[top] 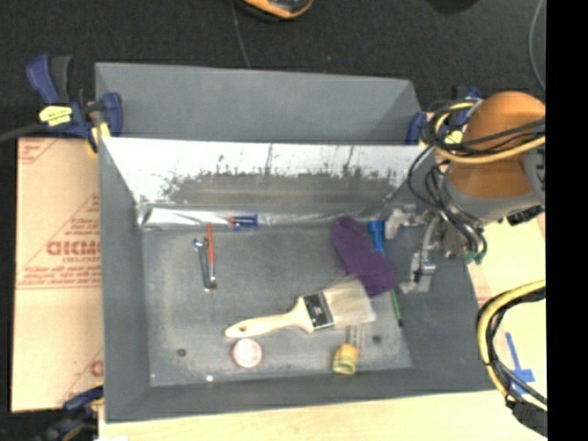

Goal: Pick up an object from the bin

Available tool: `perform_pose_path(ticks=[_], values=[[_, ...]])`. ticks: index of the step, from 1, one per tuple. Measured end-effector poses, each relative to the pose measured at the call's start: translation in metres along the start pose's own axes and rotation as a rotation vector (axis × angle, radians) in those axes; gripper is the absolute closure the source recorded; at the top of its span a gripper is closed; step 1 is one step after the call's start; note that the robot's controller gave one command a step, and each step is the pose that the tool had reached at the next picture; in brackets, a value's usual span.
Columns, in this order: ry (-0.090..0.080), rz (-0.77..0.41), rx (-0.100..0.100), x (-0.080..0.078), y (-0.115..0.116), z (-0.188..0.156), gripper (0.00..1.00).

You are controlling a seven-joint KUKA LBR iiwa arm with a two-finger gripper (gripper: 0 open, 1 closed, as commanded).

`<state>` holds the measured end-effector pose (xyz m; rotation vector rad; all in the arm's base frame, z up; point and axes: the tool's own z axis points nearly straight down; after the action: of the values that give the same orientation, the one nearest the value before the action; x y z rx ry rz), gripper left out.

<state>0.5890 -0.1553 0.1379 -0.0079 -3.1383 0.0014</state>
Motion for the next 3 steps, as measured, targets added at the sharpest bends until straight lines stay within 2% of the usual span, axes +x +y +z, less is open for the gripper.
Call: perform_pose_path(ticks=[1, 2, 3], values=[[-0.007, -0.004, 0.002, -0.002, 0.001, -0.005, 0.0], [-0.013, 0.264, 0.0, -0.016, 0.006, 0.051, 0.0], [-0.009, 0.313, 0.0, -0.01, 0.014, 0.051, 0.0]])
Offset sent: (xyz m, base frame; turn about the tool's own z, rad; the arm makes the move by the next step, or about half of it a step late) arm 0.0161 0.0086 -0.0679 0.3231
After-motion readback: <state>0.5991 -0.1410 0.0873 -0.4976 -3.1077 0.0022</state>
